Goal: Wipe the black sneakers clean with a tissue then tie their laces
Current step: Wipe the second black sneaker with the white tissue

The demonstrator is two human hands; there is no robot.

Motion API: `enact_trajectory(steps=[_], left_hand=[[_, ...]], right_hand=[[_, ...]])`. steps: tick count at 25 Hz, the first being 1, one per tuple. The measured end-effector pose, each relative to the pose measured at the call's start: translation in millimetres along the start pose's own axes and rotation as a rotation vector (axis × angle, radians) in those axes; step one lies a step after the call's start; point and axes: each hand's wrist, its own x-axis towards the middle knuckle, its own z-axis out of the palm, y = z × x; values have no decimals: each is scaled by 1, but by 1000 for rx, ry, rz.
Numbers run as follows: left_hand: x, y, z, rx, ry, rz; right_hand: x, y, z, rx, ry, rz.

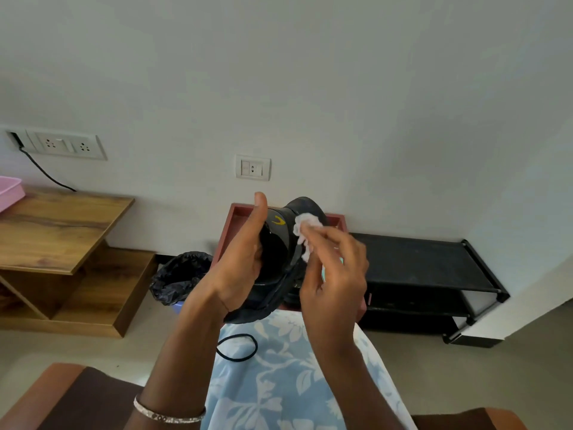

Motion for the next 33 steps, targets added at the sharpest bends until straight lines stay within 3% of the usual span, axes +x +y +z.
enact_trajectory(steps=[3,7,11,19,27,30,33], left_hand=[[9,-1,-6,-95,79,35],[10,0,2,-114,25,55],[3,-3,12,-166,10,79],[8,-4,6,-338,25,71],[14,-12,8,-481,-67,61],[17,-15,2,-439,-53,51],[16,-18,4,-558,-43,35]], right_hand=[[-19,1,-1,36,15,37],[14,-8,1,79,60,11],[44,-18,3,42,-61,-29],[-8,-14,3,19,25,77],[3,-27,12,97,-23,-65],[-19,-12,10,86,-23,-46],[-17,-20,9,93,-29,6]])
